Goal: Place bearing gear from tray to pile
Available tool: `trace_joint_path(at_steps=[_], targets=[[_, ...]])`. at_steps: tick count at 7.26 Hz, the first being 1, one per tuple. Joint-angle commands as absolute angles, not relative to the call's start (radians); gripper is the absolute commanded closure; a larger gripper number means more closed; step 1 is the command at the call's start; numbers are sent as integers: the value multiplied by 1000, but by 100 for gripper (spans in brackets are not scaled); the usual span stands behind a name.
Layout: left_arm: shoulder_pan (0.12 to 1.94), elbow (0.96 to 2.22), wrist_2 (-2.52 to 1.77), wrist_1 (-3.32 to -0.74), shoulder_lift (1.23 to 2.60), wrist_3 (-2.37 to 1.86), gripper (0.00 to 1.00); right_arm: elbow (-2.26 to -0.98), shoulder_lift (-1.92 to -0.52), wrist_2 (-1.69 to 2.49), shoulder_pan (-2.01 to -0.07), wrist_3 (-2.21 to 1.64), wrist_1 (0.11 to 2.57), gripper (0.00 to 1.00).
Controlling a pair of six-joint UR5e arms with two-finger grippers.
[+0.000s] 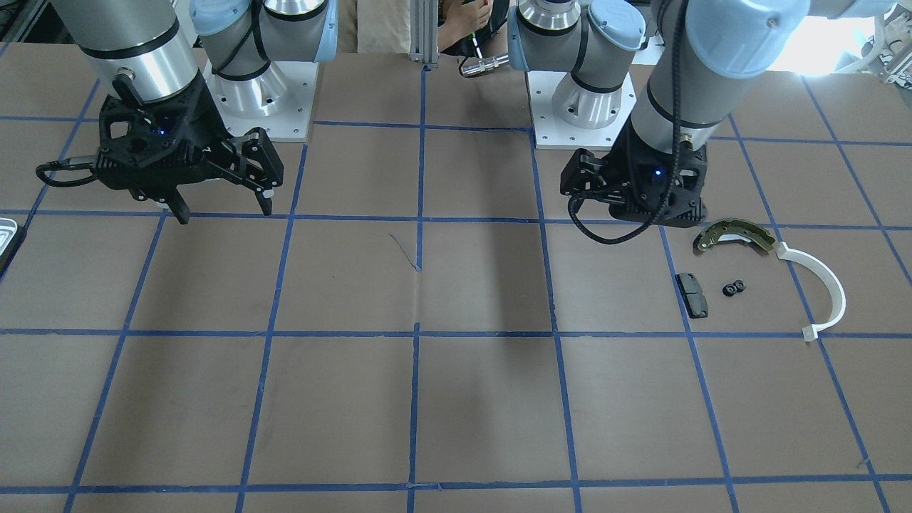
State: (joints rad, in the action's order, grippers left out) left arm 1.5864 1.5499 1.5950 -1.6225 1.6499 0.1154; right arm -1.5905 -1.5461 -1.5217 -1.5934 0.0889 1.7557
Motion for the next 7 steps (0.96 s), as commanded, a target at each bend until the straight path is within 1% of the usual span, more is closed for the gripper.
trace_joint_path(at_steps=[1,2,7], targets=[[1605,1609,1588,-1623,1577,106,0,-1591,-1548,-1534,-1586,89,1744,0],[1600,1641,1592,-1615,1554,112,0,-1591,-1549,-1532,-1586,89,1732,0],[1523,1686,1579,-1559,1508,199,0,-1591,-1552,-1532,-1586,87,1715,0]])
